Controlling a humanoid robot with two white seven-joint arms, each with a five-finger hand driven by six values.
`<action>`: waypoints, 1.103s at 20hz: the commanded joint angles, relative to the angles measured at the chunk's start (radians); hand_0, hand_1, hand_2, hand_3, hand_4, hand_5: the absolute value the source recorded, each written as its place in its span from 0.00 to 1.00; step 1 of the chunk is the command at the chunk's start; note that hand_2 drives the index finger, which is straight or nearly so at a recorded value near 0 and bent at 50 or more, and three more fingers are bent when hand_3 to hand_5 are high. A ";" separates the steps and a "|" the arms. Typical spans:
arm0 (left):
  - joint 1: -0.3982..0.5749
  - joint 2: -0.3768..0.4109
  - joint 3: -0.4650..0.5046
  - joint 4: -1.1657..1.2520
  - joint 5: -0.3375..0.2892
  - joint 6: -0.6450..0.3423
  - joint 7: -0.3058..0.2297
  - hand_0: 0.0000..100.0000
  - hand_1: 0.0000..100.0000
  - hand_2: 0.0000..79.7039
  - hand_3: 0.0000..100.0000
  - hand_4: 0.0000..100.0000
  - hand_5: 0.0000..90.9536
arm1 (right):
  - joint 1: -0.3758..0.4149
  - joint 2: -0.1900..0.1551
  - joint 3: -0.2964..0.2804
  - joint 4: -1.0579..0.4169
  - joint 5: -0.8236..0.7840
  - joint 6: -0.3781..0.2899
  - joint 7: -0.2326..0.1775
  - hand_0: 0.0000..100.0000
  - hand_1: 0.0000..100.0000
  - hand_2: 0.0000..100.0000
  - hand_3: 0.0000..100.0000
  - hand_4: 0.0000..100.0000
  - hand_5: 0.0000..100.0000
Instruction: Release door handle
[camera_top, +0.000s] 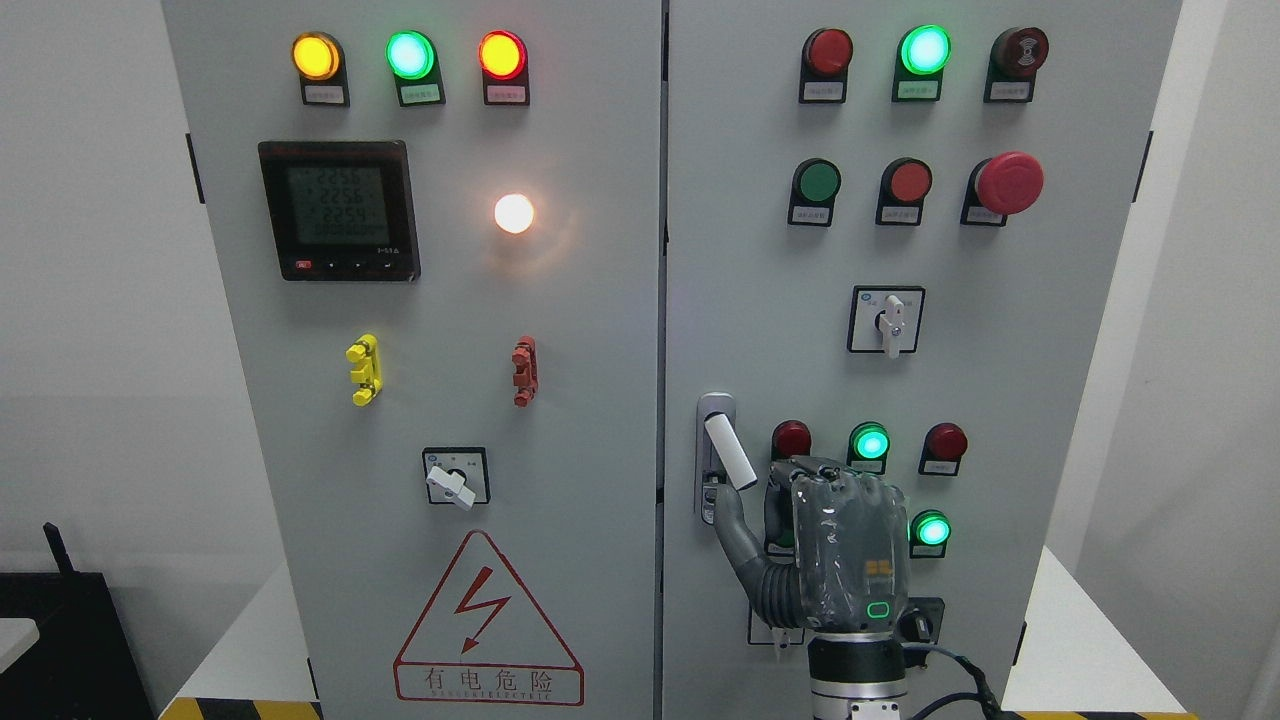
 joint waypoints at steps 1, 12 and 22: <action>-0.031 0.000 -0.011 -0.009 0.000 0.001 0.000 0.12 0.39 0.00 0.00 0.00 0.00 | 0.000 -0.001 -0.005 0.001 0.000 0.000 0.012 0.47 0.67 0.97 1.00 1.00 1.00; -0.031 0.000 -0.011 -0.009 0.000 0.001 0.000 0.12 0.39 0.00 0.00 0.00 0.00 | -0.002 -0.001 -0.012 0.001 0.000 0.002 0.012 0.44 0.68 0.97 1.00 1.00 1.00; -0.031 0.000 -0.011 -0.009 0.000 0.001 0.000 0.12 0.39 0.00 0.00 0.00 0.00 | -0.002 -0.002 -0.035 -0.001 -0.001 0.002 0.011 0.46 0.66 0.97 1.00 1.00 1.00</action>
